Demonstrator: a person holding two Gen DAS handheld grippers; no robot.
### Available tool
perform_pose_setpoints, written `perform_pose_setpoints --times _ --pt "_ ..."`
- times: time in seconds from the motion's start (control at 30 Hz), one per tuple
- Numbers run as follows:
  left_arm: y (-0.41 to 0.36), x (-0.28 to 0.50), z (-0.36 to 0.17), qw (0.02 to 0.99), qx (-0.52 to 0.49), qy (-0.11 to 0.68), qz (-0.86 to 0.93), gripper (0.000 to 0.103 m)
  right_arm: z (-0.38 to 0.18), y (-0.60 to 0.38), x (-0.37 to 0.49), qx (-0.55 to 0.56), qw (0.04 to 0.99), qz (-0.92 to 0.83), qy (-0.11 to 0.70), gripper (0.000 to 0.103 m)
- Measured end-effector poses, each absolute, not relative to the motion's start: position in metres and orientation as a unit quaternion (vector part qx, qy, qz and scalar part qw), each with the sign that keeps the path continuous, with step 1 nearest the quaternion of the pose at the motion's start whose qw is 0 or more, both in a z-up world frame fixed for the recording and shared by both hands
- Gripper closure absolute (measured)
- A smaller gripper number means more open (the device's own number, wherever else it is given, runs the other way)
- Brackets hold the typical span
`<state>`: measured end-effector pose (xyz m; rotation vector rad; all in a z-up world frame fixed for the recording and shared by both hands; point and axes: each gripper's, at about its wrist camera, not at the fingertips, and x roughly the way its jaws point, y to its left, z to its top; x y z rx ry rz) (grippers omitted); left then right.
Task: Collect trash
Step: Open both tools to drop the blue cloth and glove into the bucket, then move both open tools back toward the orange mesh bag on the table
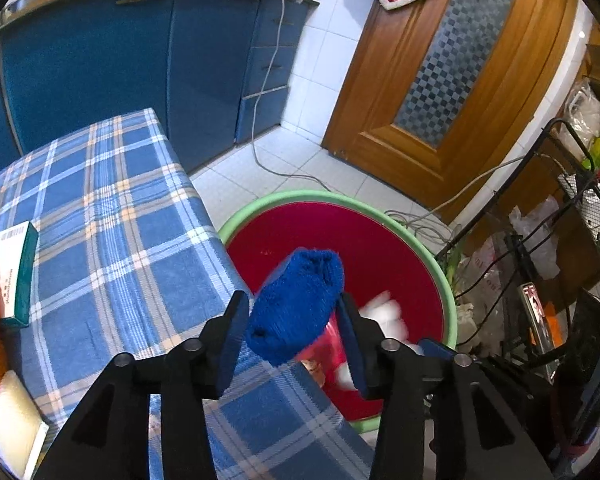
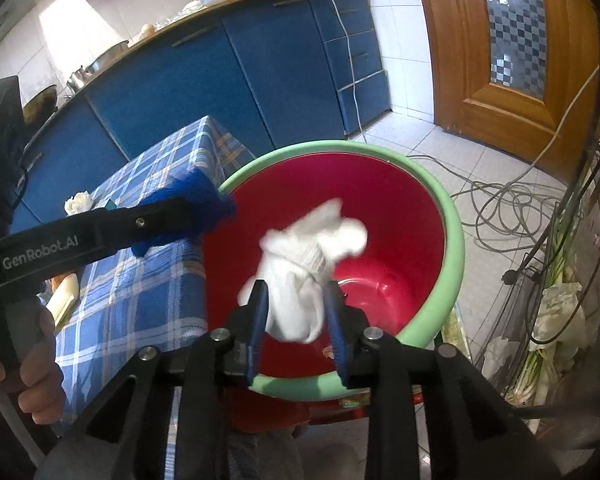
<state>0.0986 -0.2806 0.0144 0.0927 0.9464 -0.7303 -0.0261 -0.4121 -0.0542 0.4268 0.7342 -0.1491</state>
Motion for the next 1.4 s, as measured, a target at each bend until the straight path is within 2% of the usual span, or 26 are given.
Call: perform_pose_setpoints --times 0.1,0.77,1.4 --pt "-0.28 0.099 0.016 0.827 0.044 0.444 -0.342 0.055 -0.053 -0.412 -0.027 0.209 0.909 -0.073 0.353 0.067" --pt "-0.255 0.09 0.043 0.846 0.033 0.417 -0.329 0.054 -0.035 -0.407 -0.035 0.205 0.918 -0.072 0.333 0.065" --pt "-0.146 0.103 0.067 0.888 0.014 0.397 -0.234 0.054 -0.008 -0.364 -0.016 0.175 0.927 -0.024 0.331 0.056"
